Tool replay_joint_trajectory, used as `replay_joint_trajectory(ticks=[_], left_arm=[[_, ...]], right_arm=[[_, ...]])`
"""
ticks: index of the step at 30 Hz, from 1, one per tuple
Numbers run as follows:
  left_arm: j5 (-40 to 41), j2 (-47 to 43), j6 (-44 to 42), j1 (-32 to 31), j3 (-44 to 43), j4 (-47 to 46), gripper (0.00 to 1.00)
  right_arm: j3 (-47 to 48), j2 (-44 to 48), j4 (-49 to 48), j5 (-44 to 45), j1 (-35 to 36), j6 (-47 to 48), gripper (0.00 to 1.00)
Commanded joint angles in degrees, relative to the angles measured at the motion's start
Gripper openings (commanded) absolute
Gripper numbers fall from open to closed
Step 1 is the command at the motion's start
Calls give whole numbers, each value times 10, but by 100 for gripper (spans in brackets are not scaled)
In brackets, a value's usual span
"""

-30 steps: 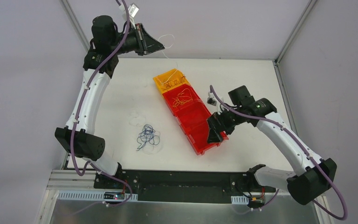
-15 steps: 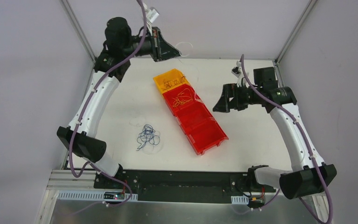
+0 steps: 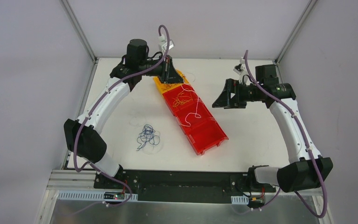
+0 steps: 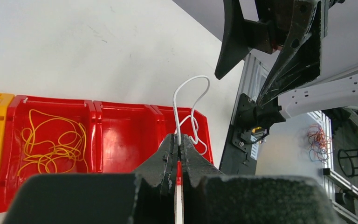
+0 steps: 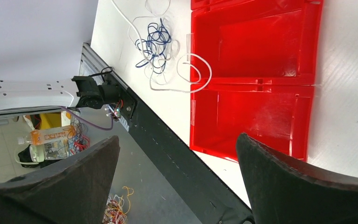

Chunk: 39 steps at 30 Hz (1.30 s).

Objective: Untangle the cables

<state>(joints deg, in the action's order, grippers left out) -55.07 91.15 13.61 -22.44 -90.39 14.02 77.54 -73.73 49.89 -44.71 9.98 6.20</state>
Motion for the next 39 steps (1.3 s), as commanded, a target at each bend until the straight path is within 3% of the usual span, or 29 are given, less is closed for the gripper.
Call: replay_joint_trajectory(ticks=[1, 12, 16, 20, 34, 37, 39], left_arm=[[1, -28, -52, 0, -22, 6, 0], [105, -10, -137, -26, -49, 54, 0], [145, -10, -232, -76, -13, 118, 0], [238, 13, -299, -129, -1, 164, 0], [396, 166, -337, -212, -23, 226, 0], [410, 164, -327, -211, -62, 264, 30], [403, 147, -315, -208, -89, 290, 44]], right_arm=[[18, -3, -10, -27, -3, -11, 99], [8, -3, -21, -25, -4, -18, 99], [10, -4, -21, -17, -5, -20, 99], [6, -7, -26, -17, -8, -27, 99], [-12, 14, -30, -15, -28, -30, 99], [-13, 16, -30, -17, -29, -32, 99], [-13, 17, -30, -19, -29, -32, 99]])
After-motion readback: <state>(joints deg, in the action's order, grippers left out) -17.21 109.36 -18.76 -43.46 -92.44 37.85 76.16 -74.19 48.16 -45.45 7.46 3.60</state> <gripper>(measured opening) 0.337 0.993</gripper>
